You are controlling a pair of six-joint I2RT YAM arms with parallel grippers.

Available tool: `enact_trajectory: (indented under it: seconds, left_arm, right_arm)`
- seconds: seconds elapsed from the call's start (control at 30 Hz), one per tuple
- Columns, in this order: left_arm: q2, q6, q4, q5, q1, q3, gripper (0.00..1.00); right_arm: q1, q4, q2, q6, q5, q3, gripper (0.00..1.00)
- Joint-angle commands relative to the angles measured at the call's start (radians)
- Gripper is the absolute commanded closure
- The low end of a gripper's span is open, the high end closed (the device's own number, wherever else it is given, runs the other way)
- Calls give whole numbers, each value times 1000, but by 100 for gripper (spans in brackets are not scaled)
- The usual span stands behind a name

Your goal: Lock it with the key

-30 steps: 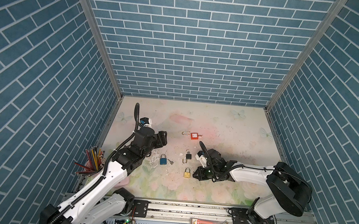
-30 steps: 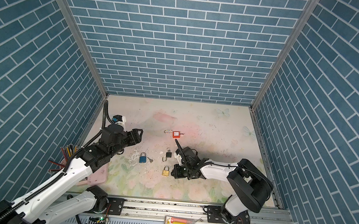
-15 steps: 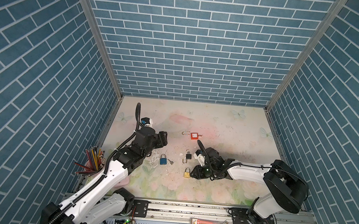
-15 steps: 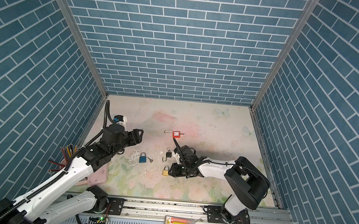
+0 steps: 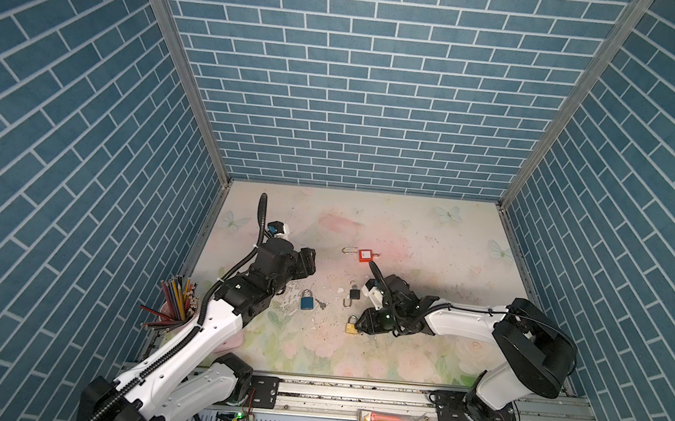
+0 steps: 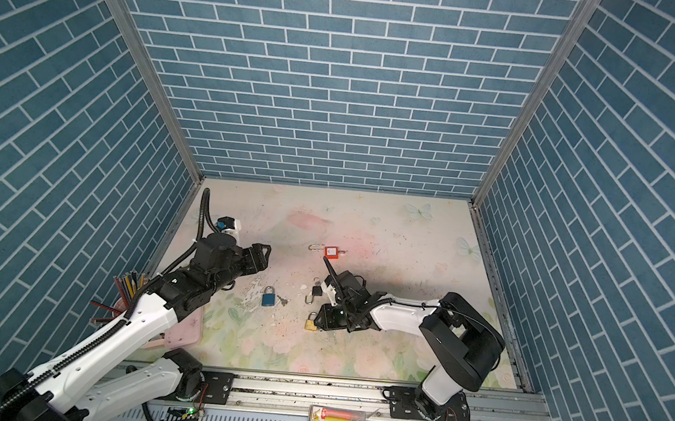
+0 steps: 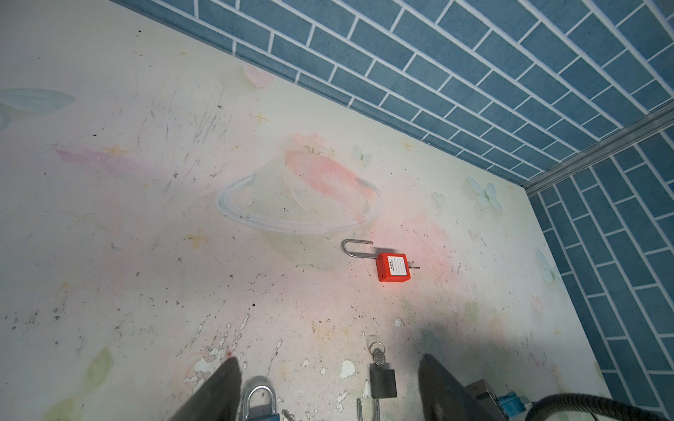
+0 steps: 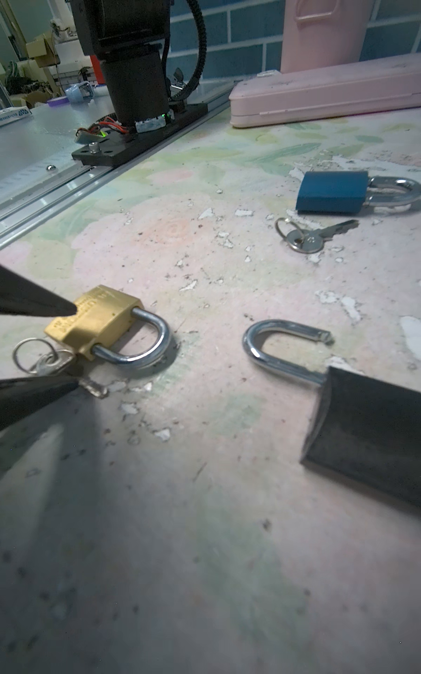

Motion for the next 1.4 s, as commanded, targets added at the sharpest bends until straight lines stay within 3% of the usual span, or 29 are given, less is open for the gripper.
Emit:
enact_trajectory:
  seconds: [0.0,0.37,0.43,0.67,0.87,1.07,1.2,1.37]
  left_arm:
    - [5,12,-3,-5,6,18,22]
    - [1,14,-9,5,8,21,20]
    - [-2,20,-11,10,8,26,13]
    - [-42,30,21,0,39,12,13]
    - [-51,-6,18,69,92,-15,13]
    - [-65,-7,-2,155,91,-63,13]
    - [-79,8,-51,158,87,-74,13]
    - [-83,23,-122,145,82,-75,13]
  right_arm:
    - [7,-21,-6,-16,-2,32,70]
    - [-7,-83,-67,-49,54,61,70]
    - [-15,-133,-107,-99,100,96,68]
    - [-77,-285,-185,-361,323,248,50]
    - [-185,-356,-89,-402,253,357,44]
    - [-197,-405,49,-373,139,406,43]
    - [-176,-431,101,-360,184,400,43]
    - [-88,-508,151,-367,337,443,43]
